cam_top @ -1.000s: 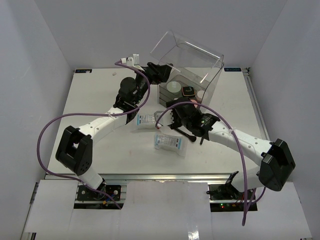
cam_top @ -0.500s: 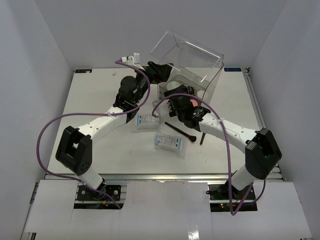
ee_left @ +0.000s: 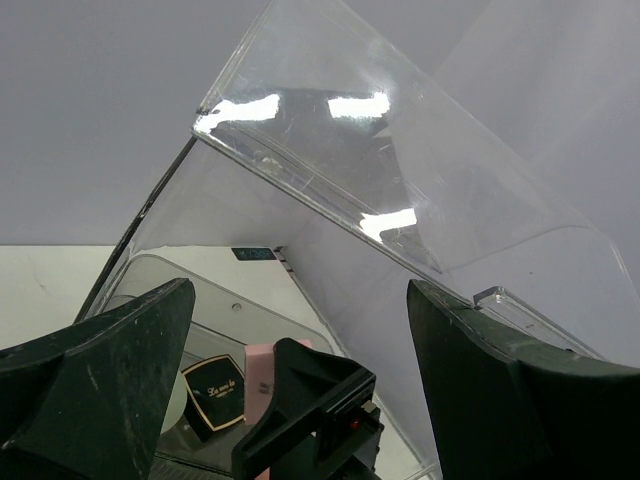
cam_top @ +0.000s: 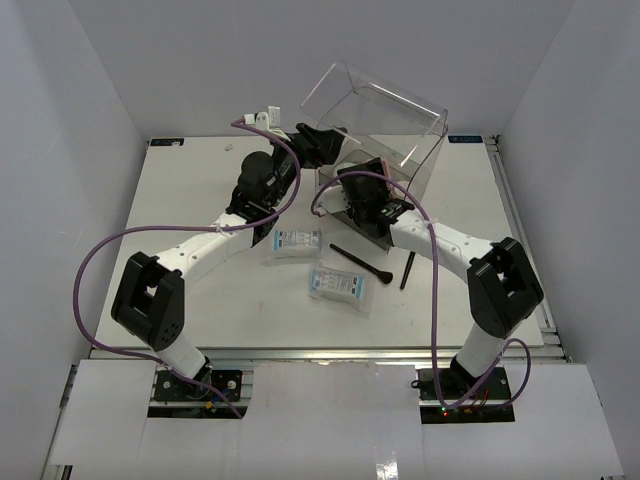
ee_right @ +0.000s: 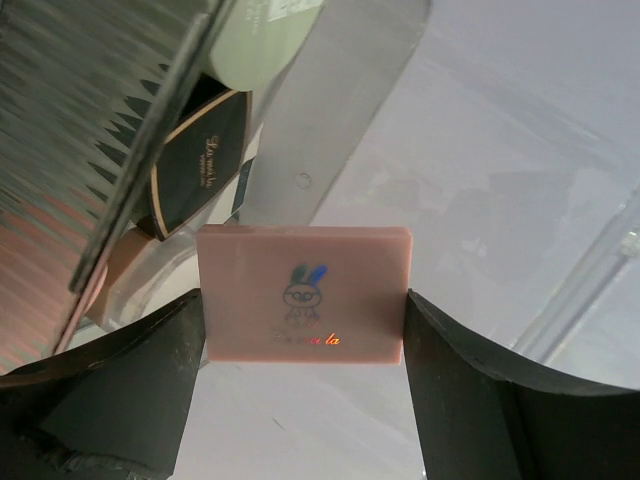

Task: Organize the makeup

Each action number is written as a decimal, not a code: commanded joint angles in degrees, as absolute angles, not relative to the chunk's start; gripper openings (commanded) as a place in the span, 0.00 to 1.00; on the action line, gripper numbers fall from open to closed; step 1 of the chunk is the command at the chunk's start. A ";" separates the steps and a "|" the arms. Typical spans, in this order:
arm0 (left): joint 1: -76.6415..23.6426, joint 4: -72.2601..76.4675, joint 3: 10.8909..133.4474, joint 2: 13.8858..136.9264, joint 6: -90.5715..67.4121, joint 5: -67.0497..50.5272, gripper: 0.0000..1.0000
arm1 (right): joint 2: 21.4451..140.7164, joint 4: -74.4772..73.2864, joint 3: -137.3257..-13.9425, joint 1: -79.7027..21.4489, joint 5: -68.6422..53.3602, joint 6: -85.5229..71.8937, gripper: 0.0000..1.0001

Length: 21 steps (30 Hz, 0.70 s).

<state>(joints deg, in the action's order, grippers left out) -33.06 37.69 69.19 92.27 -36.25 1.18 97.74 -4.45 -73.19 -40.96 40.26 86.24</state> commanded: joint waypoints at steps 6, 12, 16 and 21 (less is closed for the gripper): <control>-32.70 38.68 71.45 88.78 -36.13 0.53 0.98 | 93.83 -2.26 -72.42 -42.07 39.60 88.06 0.90; -32.70 38.94 71.31 89.18 -36.58 0.47 0.98 | 90.05 -6.45 -71.52 -44.40 35.31 85.43 0.90; -32.70 38.70 71.19 89.06 -36.83 0.53 0.98 | 87.49 -12.76 -71.82 -45.70 30.25 81.61 0.90; -32.70 38.29 71.19 88.51 -36.55 0.63 0.98 | 77.86 -25.80 -69.99 -46.76 6.85 75.94 0.92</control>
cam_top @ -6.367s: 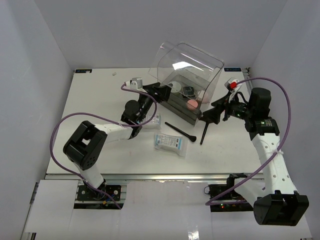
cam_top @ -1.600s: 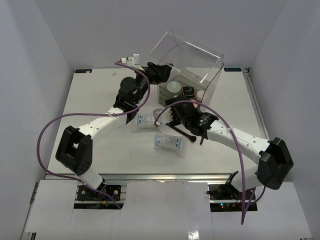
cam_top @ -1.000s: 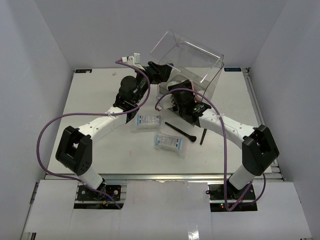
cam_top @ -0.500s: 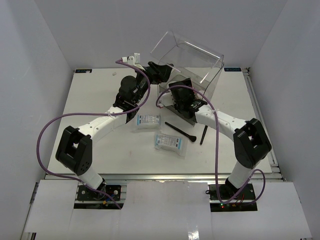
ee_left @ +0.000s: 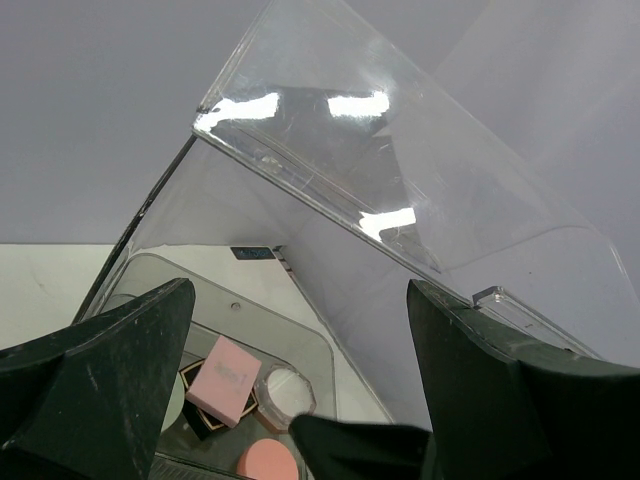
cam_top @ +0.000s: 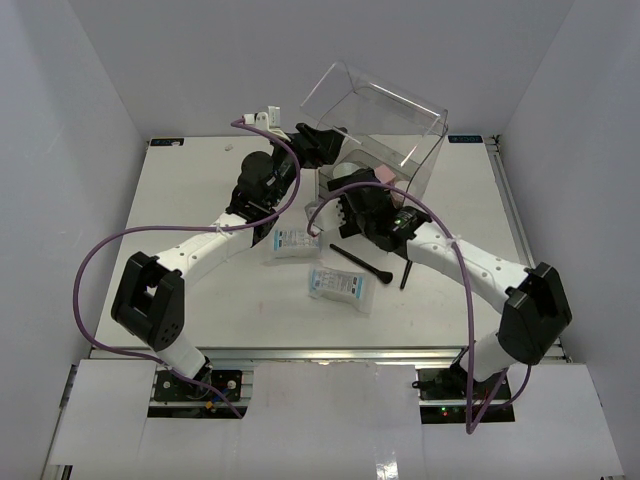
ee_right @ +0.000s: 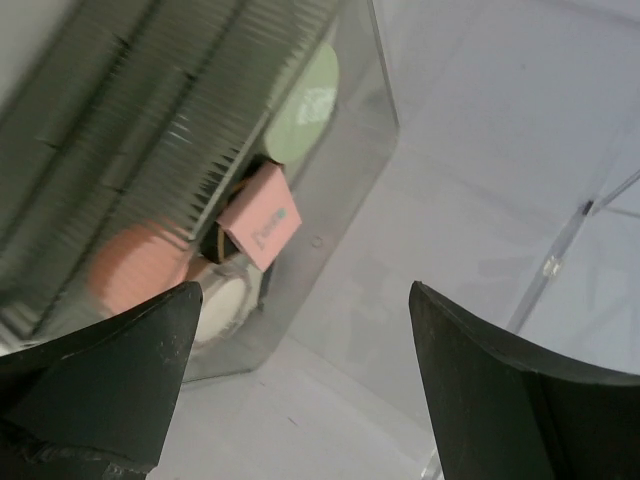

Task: Organize the makeup

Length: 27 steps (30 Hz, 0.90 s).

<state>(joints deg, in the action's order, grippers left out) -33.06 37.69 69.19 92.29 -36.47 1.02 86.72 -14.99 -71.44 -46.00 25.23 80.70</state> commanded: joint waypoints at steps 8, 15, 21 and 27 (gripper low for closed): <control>-32.70 38.81 68.82 87.97 -36.66 1.04 0.98 | 63.49 -26.39 -60.00 -46.83 -4.75 65.23 0.97; -32.70 39.91 65.95 87.84 -37.02 1.34 0.98 | 55.27 -33.94 -61.82 -43.86 -13.60 57.16 0.98; -32.70 41.13 61.60 87.52 -37.95 1.42 0.98 | 52.61 -37.99 -62.40 -42.12 -18.67 56.21 0.98; -32.64 43.79 53.62 87.04 -39.55 2.43 0.98 | 50.22 -44.37 -67.17 -39.64 -27.95 55.55 0.97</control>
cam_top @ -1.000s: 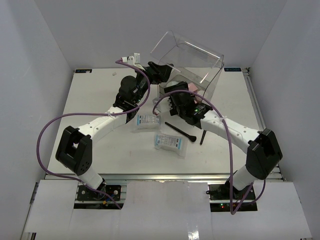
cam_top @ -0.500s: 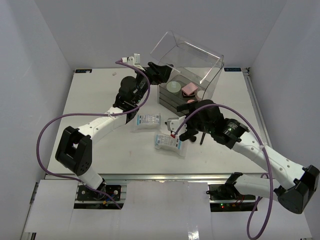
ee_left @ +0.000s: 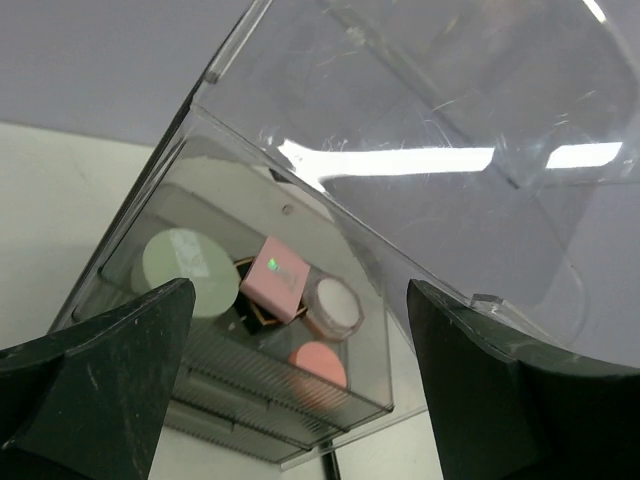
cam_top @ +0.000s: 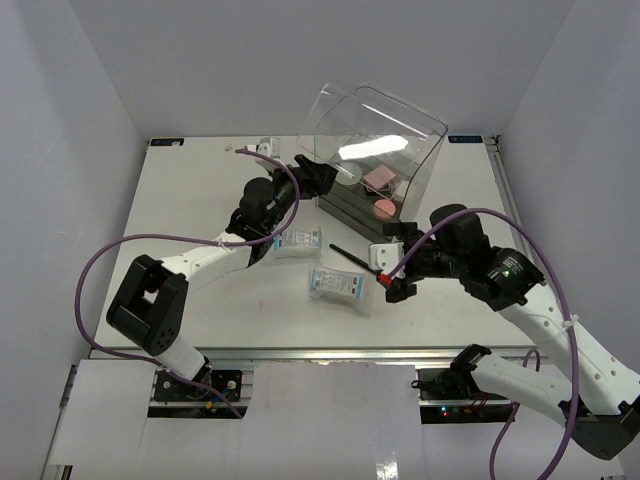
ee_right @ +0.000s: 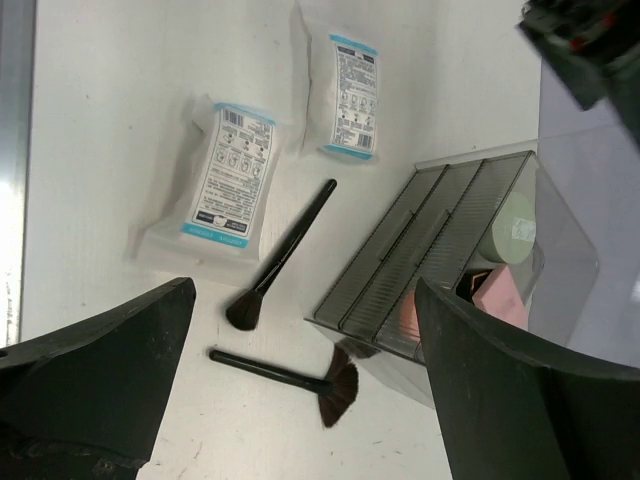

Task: Organize the makeup

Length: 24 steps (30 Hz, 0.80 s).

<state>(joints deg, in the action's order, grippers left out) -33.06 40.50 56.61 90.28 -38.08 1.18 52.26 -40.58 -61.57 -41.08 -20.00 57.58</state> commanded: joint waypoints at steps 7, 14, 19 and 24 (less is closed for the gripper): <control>-32.61 43.10 47.39 88.56 -40.62 2.44 0.98 | 50.88 -40.59 -71.64 -36.48 -27.86 48.44 0.90; -31.51 42.06 43.50 90.64 -43.35 -1.36 0.98 | 53.48 -28.16 -71.33 -31.08 -20.03 32.40 0.90; -29.07 44.16 42.65 92.80 -46.45 -13.37 0.95 | 57.99 -28.01 -76.40 -21.56 -36.96 24.95 0.92; -28.08 44.51 47.24 99.22 -49.32 -24.57 0.87 | 61.77 -22.12 -74.89 -11.29 -59.03 18.59 0.95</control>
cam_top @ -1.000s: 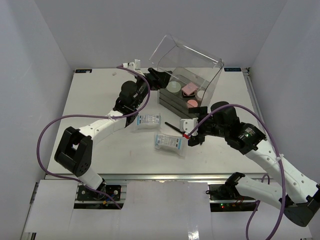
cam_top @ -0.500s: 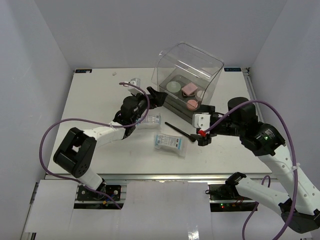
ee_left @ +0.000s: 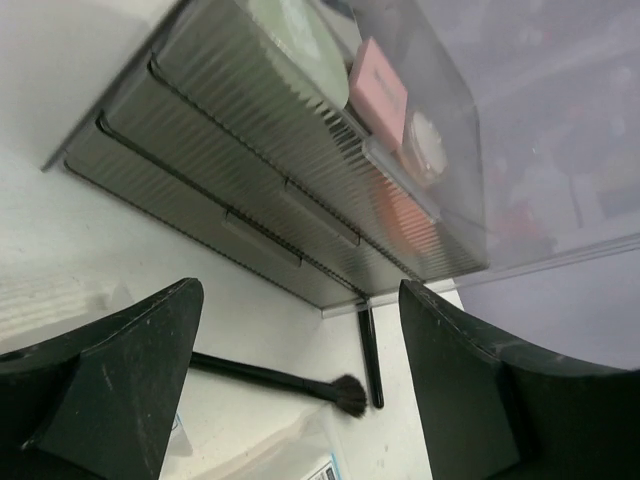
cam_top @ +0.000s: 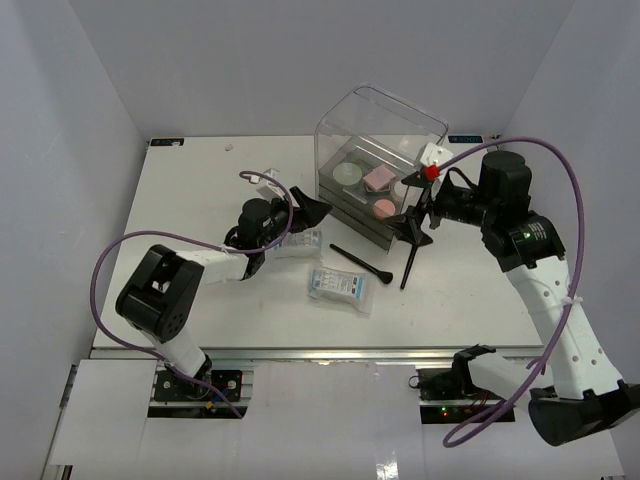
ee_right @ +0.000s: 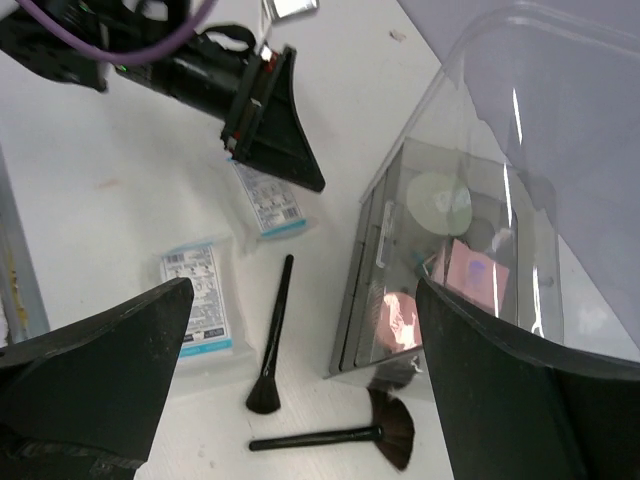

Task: Organize the makeup

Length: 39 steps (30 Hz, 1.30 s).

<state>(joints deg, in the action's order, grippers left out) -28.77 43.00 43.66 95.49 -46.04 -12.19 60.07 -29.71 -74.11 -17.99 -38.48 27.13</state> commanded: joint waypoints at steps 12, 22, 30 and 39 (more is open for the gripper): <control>-28.10 46.24 58.06 112.08 -55.36 -28.80 0.70 | 57.88 -3.48 -54.43 -3.92 -67.51 13.55 0.71; -28.18 46.62 66.89 120.94 -60.89 -26.40 0.57 | 56.90 1.81 -50.39 -1.97 -69.93 11.64 0.67; -28.12 46.91 68.37 121.91 -62.76 -26.38 0.42 | 56.99 2.76 -49.33 -1.58 -70.40 11.48 0.66; -27.69 50.17 66.77 122.43 -65.20 -28.37 0.09 | 56.78 3.25 -48.44 -1.15 -69.92 11.12 0.65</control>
<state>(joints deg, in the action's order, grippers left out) -28.12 47.02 66.55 122.34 -64.50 -28.51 57.70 0.84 -49.25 -1.76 -69.19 11.64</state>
